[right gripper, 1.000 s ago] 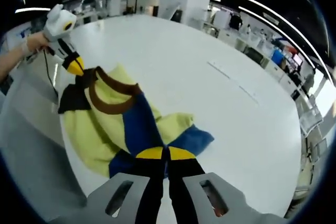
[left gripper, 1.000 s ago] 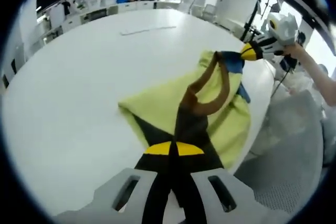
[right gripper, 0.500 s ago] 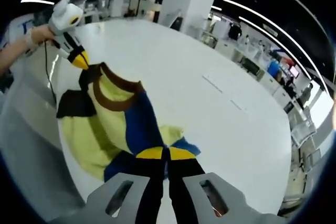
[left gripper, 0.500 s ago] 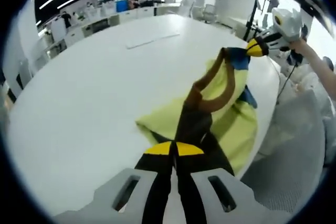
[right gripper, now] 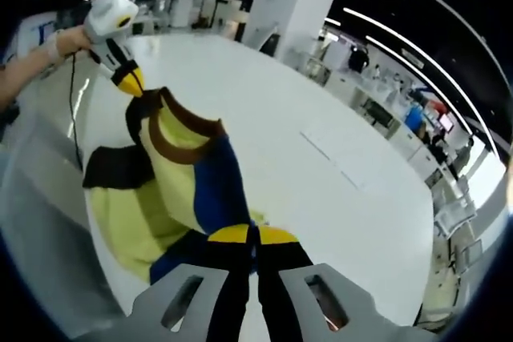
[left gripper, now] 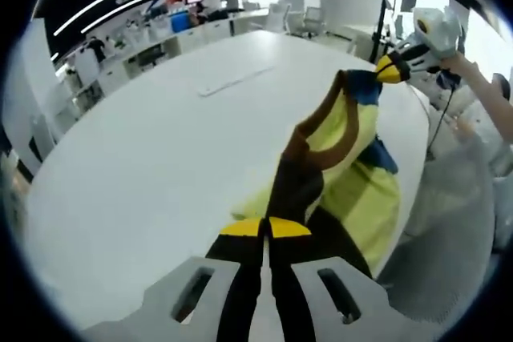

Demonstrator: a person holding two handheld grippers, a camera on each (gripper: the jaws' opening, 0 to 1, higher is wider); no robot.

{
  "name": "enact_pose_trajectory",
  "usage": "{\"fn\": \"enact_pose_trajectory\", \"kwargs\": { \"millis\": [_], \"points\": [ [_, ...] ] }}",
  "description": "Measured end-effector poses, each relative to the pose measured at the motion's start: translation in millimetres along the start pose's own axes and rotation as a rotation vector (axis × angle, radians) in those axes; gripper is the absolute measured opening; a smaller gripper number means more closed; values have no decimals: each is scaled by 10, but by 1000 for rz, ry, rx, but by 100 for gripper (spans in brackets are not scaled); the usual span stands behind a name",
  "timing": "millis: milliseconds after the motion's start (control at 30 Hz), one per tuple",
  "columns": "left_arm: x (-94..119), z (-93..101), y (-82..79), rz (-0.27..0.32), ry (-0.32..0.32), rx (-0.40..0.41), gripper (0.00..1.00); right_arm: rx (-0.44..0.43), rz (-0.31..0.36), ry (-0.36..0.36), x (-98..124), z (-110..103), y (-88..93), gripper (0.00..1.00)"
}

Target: Fold the garment on the visible template until the final outline fits inside the template.

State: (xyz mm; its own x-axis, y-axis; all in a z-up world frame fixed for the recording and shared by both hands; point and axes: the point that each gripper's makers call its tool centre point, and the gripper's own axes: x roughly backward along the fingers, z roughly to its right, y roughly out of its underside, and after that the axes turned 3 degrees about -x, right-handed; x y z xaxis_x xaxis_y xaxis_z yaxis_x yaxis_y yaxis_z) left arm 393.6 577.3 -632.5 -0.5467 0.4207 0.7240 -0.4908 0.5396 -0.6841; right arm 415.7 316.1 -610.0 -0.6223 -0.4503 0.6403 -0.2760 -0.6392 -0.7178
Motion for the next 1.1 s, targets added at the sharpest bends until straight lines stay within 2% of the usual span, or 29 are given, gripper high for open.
{"fn": "enact_pose_trajectory", "kwargs": {
  "millis": [267, 500, 833, 1067, 1100],
  "points": [
    [140, -206, -367, 32, -41, -76, 0, 72, 19, 36, 94, 179, -278, 1],
    [286, -369, -621, 59, -80, -116, 0, 115, 41, 55, 177, 293, -478, 1],
    [445, -503, -904, 82, -124, -169, 0, 190, 60, 90, 276, 455, -739, 1],
    [606, -602, -1174, 113, -159, -211, 0, 219, 86, 120, 391, 599, -949, 1],
    [631, -548, -1198, 116, -164, -216, 0, 223, 88, 123, 403, 613, -972, 1]
  ]
}}
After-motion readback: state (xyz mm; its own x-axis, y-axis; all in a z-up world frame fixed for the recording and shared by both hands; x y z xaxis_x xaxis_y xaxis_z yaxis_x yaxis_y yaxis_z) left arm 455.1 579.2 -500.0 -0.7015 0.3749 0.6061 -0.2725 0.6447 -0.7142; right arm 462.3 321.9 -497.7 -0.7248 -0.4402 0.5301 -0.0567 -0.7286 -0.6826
